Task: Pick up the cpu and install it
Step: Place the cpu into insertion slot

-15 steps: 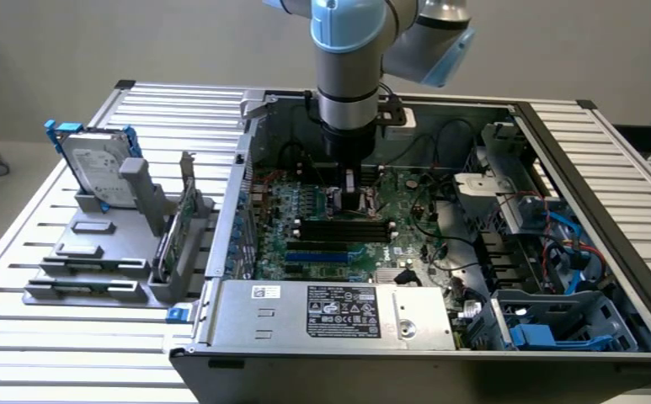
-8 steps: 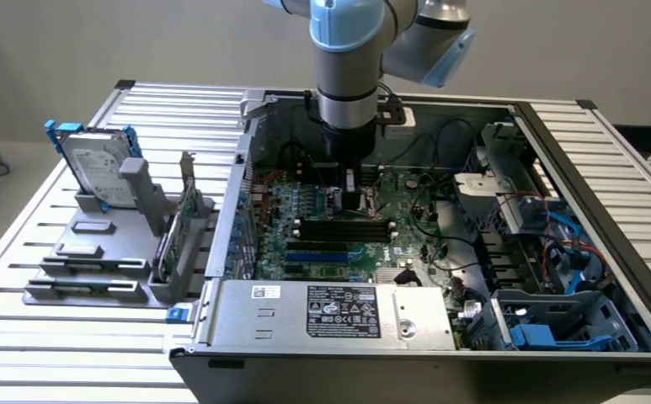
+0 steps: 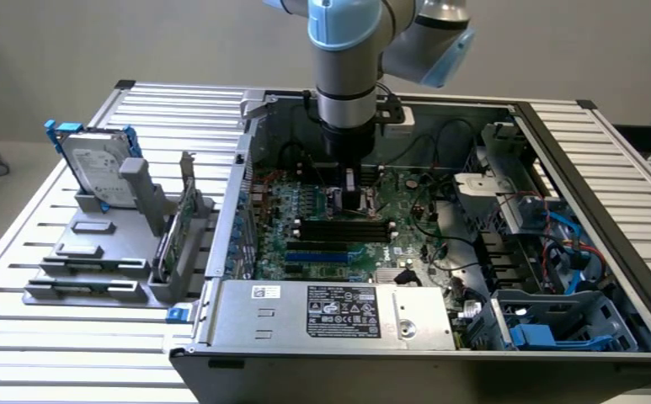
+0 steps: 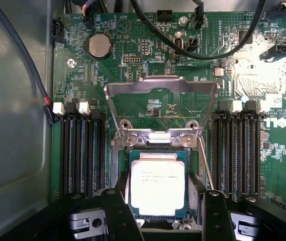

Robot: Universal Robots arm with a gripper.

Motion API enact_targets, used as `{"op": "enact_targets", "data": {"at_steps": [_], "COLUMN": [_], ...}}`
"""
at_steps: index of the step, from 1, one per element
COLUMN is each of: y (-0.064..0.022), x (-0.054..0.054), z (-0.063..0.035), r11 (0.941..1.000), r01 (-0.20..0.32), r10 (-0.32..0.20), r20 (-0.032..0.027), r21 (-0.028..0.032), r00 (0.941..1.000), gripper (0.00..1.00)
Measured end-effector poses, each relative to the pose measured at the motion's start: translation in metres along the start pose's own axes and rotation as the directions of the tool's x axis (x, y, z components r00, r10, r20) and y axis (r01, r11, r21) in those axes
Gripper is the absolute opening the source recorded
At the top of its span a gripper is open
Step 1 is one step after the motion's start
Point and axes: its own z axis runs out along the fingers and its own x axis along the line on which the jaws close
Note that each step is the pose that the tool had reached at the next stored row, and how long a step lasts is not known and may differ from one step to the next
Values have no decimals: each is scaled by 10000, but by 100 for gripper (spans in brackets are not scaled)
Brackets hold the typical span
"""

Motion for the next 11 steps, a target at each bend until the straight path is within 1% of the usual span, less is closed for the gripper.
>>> {"op": "enact_targets", "data": {"at_steps": [5, 11], "y": [-17, -20], "x": [6, 12], "z": [10, 11], "r11": [10000, 10000], "r01": [-4, -6], "r10": [4, 6], "r20": [32, 40], "r21": [-9, -13], "r00": [10000, 10000], "gripper": [55, 55]}}
